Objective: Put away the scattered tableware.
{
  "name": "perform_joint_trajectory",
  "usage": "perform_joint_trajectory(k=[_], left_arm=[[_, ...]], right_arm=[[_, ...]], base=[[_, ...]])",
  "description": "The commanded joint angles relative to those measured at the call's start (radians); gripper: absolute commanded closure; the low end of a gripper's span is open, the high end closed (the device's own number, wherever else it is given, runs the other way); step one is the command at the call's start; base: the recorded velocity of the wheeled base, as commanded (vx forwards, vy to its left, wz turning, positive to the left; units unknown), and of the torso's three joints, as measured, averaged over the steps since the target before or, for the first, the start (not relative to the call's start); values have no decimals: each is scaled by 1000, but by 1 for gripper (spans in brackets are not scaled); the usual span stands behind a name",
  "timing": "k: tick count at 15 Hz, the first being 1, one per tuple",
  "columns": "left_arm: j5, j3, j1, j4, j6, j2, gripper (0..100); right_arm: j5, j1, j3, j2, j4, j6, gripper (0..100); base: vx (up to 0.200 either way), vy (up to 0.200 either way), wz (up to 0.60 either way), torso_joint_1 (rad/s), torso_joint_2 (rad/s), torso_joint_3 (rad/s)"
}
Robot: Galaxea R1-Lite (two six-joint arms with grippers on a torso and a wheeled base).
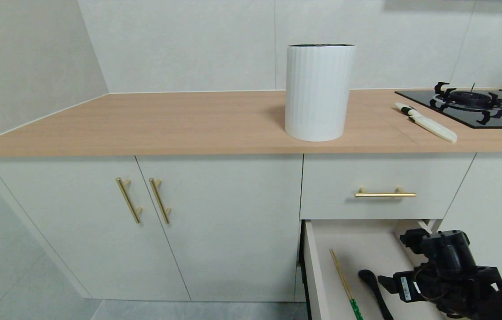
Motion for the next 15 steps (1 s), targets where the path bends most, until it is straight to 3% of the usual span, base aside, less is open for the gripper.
perform_joint_trajectory(k=[1, 3, 5, 11, 15], left_arm=[[0, 0, 0, -2, 0, 0, 0], [0, 0, 0, 0, 0, 0, 0], [0, 0, 0, 0, 0, 0, 0], [0, 0, 0, 0, 3, 0, 0], [0, 0, 0, 0, 3, 0, 0]], right_arm=[[5, 11, -68, -278, 226, 0, 0], [9, 42, -107, -387, 384, 3, 0], [9, 65, -115, -437, 433, 3, 0], [8, 92, -115, -470, 466, 3, 0], [8, 92, -114, -471, 466, 3, 0]], base=[[0, 0, 0, 0, 0, 0], [0, 0, 0, 0, 0, 0], [0, 0, 0, 0, 0, 0], [0, 0, 0, 0, 0, 0], [-200, 0, 0, 4, 4, 2]])
